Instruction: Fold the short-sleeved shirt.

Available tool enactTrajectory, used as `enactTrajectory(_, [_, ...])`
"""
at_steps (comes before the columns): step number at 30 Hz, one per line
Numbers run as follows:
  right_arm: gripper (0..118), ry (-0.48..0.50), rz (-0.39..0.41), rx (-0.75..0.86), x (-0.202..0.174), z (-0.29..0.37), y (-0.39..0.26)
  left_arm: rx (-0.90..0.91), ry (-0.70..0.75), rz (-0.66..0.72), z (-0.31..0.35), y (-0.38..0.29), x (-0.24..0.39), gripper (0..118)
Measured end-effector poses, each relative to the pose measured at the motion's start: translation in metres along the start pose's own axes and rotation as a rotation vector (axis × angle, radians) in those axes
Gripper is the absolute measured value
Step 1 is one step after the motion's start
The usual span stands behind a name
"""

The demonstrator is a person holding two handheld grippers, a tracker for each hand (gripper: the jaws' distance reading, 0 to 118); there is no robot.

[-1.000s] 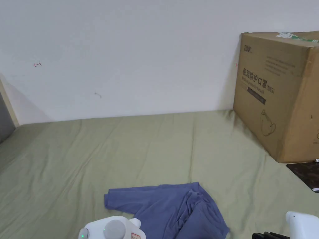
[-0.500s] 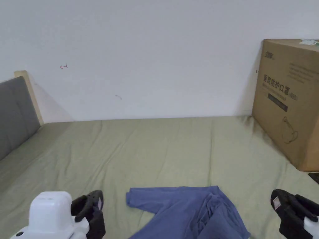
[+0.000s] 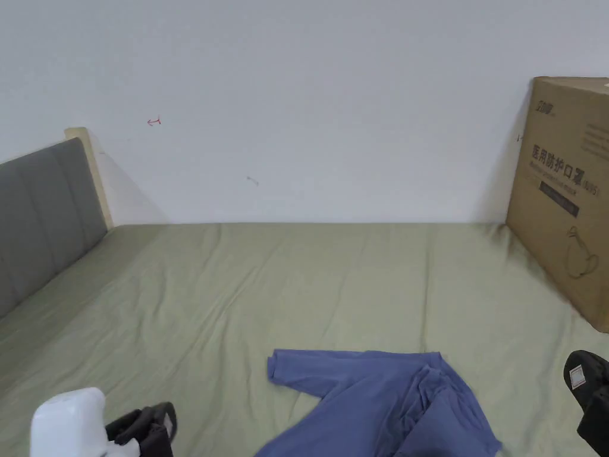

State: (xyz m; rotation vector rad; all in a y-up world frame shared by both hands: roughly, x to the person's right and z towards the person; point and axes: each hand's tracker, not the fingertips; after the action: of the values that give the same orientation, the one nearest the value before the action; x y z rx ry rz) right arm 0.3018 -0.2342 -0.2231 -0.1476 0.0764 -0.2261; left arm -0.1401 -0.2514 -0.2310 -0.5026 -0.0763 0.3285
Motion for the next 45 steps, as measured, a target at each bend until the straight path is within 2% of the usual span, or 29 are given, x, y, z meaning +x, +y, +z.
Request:
enactTrajectory(2, [0, 0.024, -0.004, -0.052, -0.001, -0.004, 0.000, -0.251, 0.039, 0.136, -0.028, -0.005, -0.030, 0])
enactTrajectory(4, [0, 0.051, 0.000, -0.092, -0.002, -0.008, -0.003, -0.413, 0.093, 0.174, -0.048, -0.022, -0.057, 5])
enactTrajectory(5, [0, 0.058, 0.007, -0.108, -0.004, -0.009, -0.005, -0.450, 0.107, 0.160, -0.053, -0.035, -0.068, 28])
enactTrajectory(6, [0, 0.060, 0.015, -0.120, -0.005, -0.010, -0.007, -0.451, 0.123, 0.134, -0.059, -0.047, -0.075, 87])
enactTrajectory(7, [0, 0.065, 0.023, -0.133, -0.006, -0.011, -0.010, -0.450, 0.177, 0.110, -0.062, -0.059, -0.082, 115])
enactTrajectory(8, [0, 0.070, 0.030, -0.149, -0.007, -0.012, -0.013, -0.507, 0.229, 0.106, -0.070, -0.071, -0.092, 118])
enactTrajectory(9, [0, 0.074, 0.033, -0.164, -0.008, -0.014, -0.015, -0.519, 0.241, 0.110, -0.072, -0.080, -0.099, 114])
enactTrajectory(13, [0, 0.089, 0.038, -0.224, -0.011, -0.022, -0.021, -0.562, 0.283, 0.128, -0.095, -0.110, -0.117, 115])
enactTrajectory(16, [0, 0.099, 0.041, -0.254, -0.016, -0.026, -0.023, -0.659, 0.316, -0.022, -0.121, -0.141, -0.120, 115])
enactTrajectory(18, [0, 0.106, 0.052, -0.265, -0.021, -0.029, -0.024, -0.637, 0.329, -0.168, -0.124, -0.144, -0.097, 117])
enactTrajectory(19, [0, 0.108, 0.064, -0.269, -0.024, -0.029, -0.025, -0.637, 0.340, -0.195, -0.123, -0.142, -0.090, 116])
enactTrajectory(20, [0, 0.110, 0.077, -0.274, -0.028, -0.031, -0.026, -0.609, 0.328, -0.208, -0.118, -0.138, -0.083, 109])
enactTrajectory(22, [0, 0.116, 0.093, -0.284, -0.033, -0.035, -0.027, -0.542, 0.311, -0.238, -0.104, -0.135, -0.067, 73])
enactTrajectory(23, [0, 0.124, 0.097, -0.290, -0.035, -0.039, -0.029, -0.520, 0.301, -0.268, -0.097, -0.133, -0.060, 46])
enactTrajectory(24, [0, 0.133, 0.098, -0.295, -0.038, -0.042, -0.029, -0.507, 0.246, -0.259, -0.093, -0.131, -0.057, 0])
enactTrajectory(26, [0, 0.169, 0.083, -0.314, -0.043, -0.056, -0.028, -0.428, 0.275, -0.249, -0.083, -0.123, -0.055, 0])
enactTrajectory(27, [0, 0.201, 0.054, -0.330, -0.045, -0.066, -0.026, -0.372, 0.214, -0.193, -0.077, -0.115, -0.055, 0])
enactTrajectory(29, [0, 0.224, 0.007, -0.358, -0.048, -0.098, -0.016, -0.212, 0.192, -0.112, -0.056, -0.089, -0.054, 0])
enactTrajectory(31, [0, 0.217, 0.026, -0.433, -0.052, -0.144, -0.007, -0.107, 0.181, -0.078, -0.049, -0.066, -0.059, 0])
enactTrajectory(33, [0, 0.273, 0.004, -0.483, -0.053, -0.193, -0.005, -0.064, 0.136, -0.072, -0.044, -0.047, -0.057, 0])
enactTrajectory(35, [0, 0.290, 0.078, -0.582, -0.056, -0.255, -0.011, -0.047, 0.150, -0.116, -0.049, -0.035, -0.051, 0])
enactTrajectory(36, [21, 0.301, 0.111, -0.645, -0.057, -0.285, -0.016, -0.036, 0.153, -0.131, -0.049, -0.031, -0.049, 0])
enactTrajectory(37, [50, 0.290, 0.135, -0.694, -0.057, -0.312, -0.021, -0.029, 0.149, -0.132, -0.049, -0.030, -0.049, 0])
enactTrajectory(38, [87, 0.264, 0.168, -0.749, -0.057, -0.340, -0.027, -0.020, 0.140, -0.125, -0.052, -0.031, -0.048, 0])
enactTrajectory(39, [117, 0.232, 0.182, -0.779, -0.056, -0.360, -0.034, -0.014, 0.129, -0.115, -0.053, -0.032, -0.049, 0])
enactTrajectory(43, [118, 0.139, 0.148, -0.983, -0.043, -0.455, -0.067, -0.018, 0.128, -0.079, -0.063, -0.041, -0.061, 0])
enactTrajectory(45, [118, 0.090, 0.177, -1.049, -0.040, -0.488, -0.083, -0.042, 0.134, -0.062, -0.068, -0.044, -0.070, 0])
